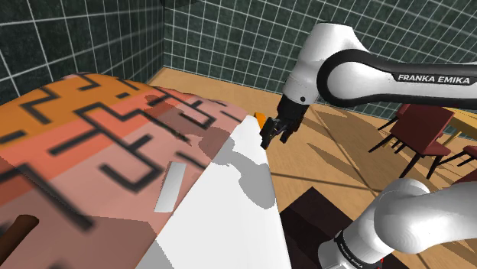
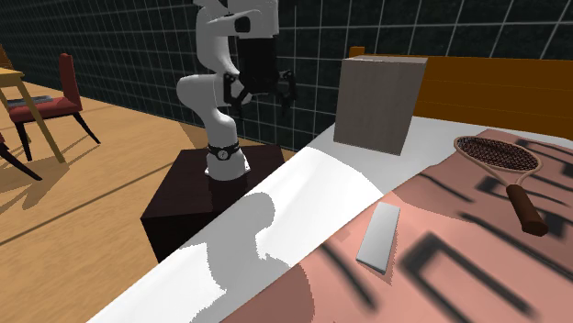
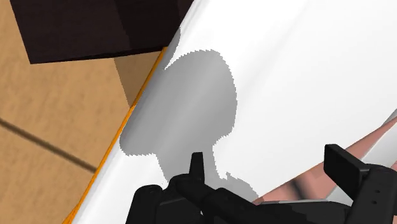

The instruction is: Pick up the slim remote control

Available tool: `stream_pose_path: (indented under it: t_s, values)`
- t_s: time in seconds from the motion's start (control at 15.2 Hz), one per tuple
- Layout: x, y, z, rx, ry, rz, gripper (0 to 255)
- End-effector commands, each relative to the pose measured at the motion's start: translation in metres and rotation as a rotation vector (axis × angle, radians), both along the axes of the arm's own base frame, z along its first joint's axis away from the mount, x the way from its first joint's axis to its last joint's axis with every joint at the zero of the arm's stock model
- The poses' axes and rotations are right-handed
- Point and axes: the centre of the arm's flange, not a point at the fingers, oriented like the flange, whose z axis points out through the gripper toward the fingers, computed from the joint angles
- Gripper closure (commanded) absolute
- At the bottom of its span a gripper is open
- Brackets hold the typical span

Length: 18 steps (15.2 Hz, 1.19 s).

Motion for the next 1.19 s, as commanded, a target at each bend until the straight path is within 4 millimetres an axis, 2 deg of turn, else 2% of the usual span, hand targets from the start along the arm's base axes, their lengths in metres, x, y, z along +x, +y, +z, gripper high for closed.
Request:
stream_pose_path:
  t_s: [0.0,0.53,1.12]
  values:
    - [0.006,0.022,-0.015,0.001,0.002,-0.037,0]
    - [0.046,0.104,-0.069,0.000,0.014,-0.173,0]
    - [0.103,0.190,-0.130,-0.001,0.027,-0.325,0]
